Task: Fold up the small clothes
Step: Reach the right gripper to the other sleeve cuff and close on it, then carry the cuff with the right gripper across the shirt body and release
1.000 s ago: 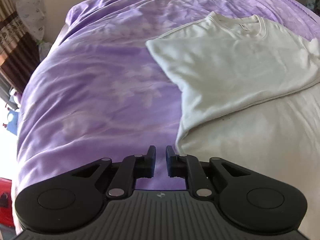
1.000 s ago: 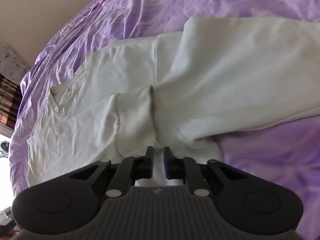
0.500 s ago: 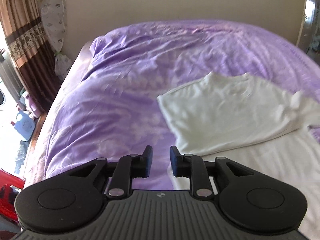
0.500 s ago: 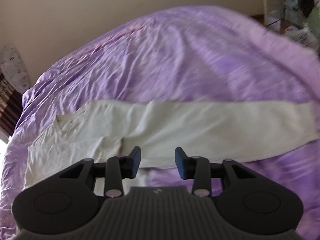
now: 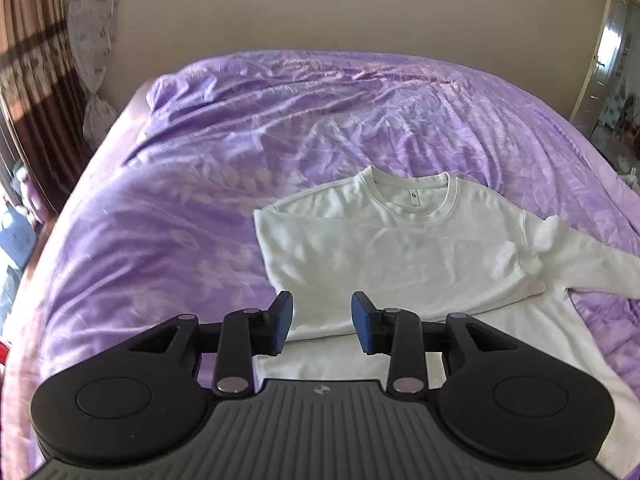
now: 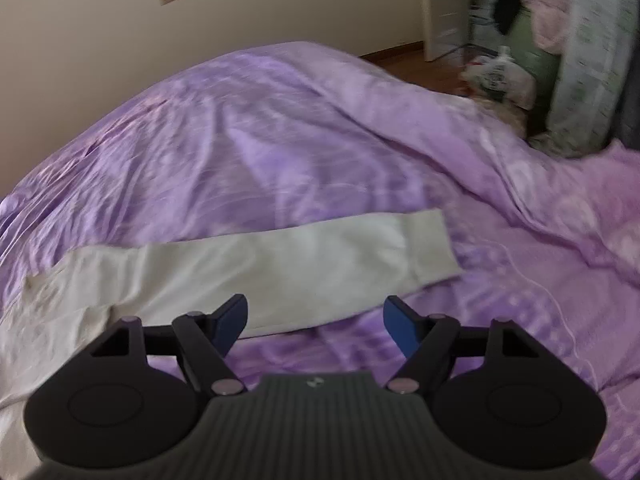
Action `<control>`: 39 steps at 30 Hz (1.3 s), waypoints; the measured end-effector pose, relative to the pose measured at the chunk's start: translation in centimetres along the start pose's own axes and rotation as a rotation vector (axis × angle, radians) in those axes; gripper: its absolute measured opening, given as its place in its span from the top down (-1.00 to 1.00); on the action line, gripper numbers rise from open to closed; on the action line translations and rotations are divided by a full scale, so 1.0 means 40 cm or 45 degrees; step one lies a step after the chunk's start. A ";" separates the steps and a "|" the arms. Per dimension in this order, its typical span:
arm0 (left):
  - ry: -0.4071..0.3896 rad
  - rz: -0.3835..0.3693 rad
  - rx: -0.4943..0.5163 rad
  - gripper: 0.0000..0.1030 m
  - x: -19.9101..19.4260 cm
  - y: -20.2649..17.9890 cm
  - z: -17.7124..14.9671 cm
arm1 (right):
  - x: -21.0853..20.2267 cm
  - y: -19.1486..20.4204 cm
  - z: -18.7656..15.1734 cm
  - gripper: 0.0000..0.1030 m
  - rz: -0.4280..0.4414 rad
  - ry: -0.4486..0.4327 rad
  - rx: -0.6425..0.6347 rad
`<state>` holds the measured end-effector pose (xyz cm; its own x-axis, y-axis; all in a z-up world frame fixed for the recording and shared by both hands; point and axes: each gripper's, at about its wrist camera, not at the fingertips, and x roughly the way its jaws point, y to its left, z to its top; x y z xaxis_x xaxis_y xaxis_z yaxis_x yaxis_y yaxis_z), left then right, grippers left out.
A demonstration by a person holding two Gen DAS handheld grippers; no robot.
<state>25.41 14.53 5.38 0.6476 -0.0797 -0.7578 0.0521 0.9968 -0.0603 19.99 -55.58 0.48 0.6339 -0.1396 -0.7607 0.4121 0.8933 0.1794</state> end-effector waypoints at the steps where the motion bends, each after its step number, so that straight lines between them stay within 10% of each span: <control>1: 0.003 -0.001 -0.016 0.20 0.017 -0.003 -0.001 | 0.015 -0.016 -0.006 -0.39 -0.021 0.002 0.016; 22: 0.194 0.077 -0.051 0.08 0.269 -0.036 -0.043 | 0.332 -0.322 -0.025 -0.01 0.001 -0.005 0.796; 25: 0.201 0.092 -0.039 0.08 0.272 -0.035 -0.045 | 0.369 -0.347 -0.027 0.36 -0.006 -0.023 0.882; 29: 0.205 0.069 0.005 0.08 0.266 -0.035 -0.043 | 0.371 -0.326 -0.004 0.96 0.010 -0.087 0.810; 39: 0.092 -0.048 -0.020 0.12 0.155 -0.012 -0.015 | 0.131 0.035 0.134 0.97 0.219 -0.326 0.264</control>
<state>28.95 13.58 0.32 0.5891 -0.1171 -0.7995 0.0632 0.9931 -0.0989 27.39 -57.37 0.09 0.8376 -0.1209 -0.5327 0.3927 0.8112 0.4333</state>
